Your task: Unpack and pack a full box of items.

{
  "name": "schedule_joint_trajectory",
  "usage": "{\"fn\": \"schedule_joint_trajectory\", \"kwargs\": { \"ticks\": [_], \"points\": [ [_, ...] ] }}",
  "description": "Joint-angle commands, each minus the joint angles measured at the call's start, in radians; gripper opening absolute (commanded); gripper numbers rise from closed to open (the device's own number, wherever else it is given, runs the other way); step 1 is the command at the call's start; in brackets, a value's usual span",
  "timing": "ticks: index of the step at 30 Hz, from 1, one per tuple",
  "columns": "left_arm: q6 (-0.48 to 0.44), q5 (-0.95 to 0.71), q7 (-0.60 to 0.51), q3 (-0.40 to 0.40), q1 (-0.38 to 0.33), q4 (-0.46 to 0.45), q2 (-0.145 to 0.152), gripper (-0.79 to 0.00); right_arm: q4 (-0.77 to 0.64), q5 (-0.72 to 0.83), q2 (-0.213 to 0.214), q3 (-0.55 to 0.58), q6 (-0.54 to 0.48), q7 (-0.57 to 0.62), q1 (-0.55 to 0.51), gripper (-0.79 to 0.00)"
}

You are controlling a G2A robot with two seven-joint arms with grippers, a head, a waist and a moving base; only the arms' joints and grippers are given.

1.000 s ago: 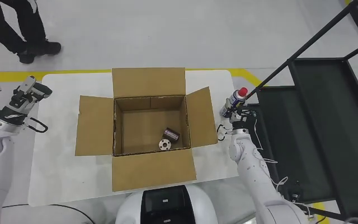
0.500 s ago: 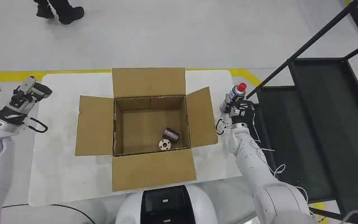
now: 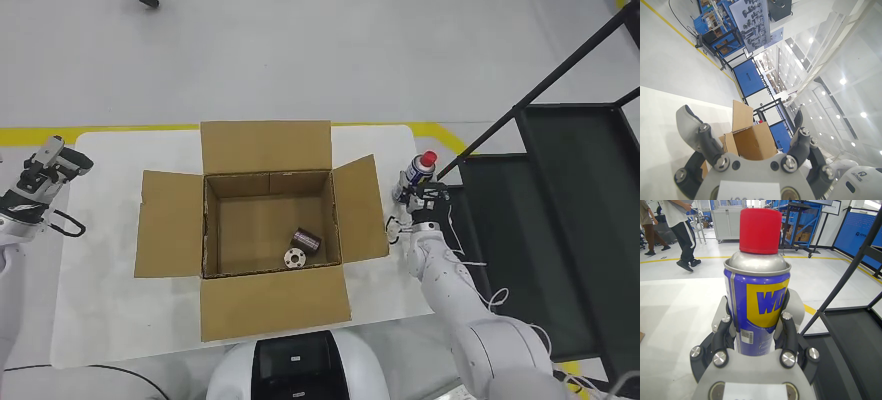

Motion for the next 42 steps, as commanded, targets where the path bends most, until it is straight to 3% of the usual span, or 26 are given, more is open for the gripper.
{"fn": "schedule_joint_trajectory", "kwargs": {
  "ticks": [1,11,19,23,27,34,42],
  "points": [
    [0.000,0.000,0.000,0.000,0.000,0.000,0.000,0.000,0.001,-0.007,0.000,-0.006,0.007,-0.014,-0.006,0.000],
    [0.000,0.000,0.000,0.000,0.000,0.000,0.000,0.000,-0.034,-0.012,0.001,-0.025,0.014,-0.077,-0.044,0.000],
    [0.000,0.000,0.000,0.000,0.000,0.000,0.000,0.000,-0.200,-0.015,0.018,-0.008,0.050,-0.104,-0.136,0.000],
    [0.000,0.000,0.000,0.000,0.000,0.000,0.000,0.000,-0.382,-0.024,0.032,0.017,0.090,-0.060,-0.234,0.000],
    [0.000,0.000,0.000,0.000,0.000,0.000,0.000,0.000,-0.654,-0.016,0.042,0.048,0.123,0.056,-0.364,0.000],
    [0.000,0.000,0.000,0.000,0.000,0.000,0.000,0.000,-1.171,-0.008,0.061,0.106,0.047,0.324,-0.627,0.000],
    [0.000,0.000,0.000,0.000,0.000,0.000,0.000,0.000,-1.518,-0.042,0.074,0.134,-0.017,0.591,-0.745,0.000]
  ]
}}
